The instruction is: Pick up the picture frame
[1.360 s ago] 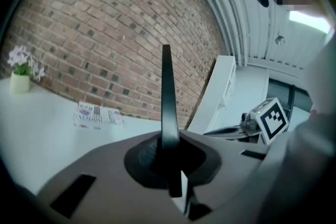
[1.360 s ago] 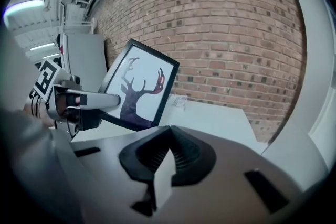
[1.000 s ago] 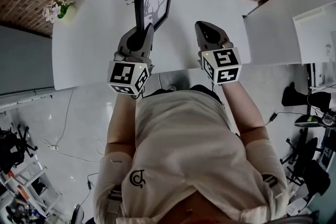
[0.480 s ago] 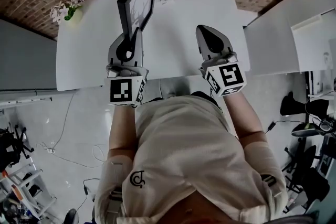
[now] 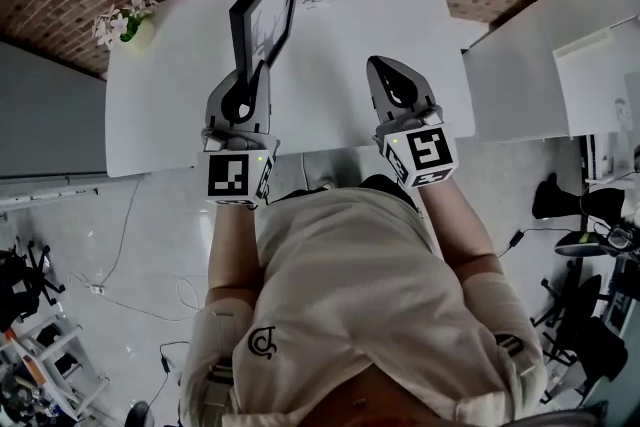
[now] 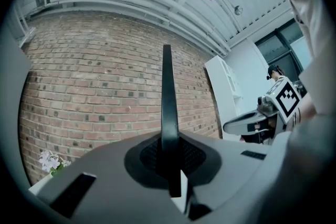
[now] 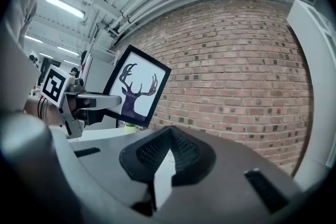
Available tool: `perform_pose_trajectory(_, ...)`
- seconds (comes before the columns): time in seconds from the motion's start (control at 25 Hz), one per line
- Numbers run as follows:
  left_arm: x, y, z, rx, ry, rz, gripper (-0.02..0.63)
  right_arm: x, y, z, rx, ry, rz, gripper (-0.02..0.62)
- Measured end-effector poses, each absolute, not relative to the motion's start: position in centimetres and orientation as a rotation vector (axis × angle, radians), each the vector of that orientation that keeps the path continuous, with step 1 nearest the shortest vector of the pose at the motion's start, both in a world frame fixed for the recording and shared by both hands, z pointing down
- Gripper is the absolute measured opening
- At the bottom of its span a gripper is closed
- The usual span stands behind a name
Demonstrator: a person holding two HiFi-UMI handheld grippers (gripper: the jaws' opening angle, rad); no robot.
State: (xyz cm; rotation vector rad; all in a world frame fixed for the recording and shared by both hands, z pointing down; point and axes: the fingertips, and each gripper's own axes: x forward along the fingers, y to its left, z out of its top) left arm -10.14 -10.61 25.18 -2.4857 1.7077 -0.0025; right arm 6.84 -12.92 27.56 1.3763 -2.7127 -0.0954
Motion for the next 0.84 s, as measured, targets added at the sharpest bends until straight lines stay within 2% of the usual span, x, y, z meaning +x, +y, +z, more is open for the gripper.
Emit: perform_pose_trajectory(0.84, -10.9, -11.0, 26.2, -2.568, 1.702, 0.044, 0.023, 6.4, -12.9, 28.0, 1.436, -2.730, -0.058, 0.005)
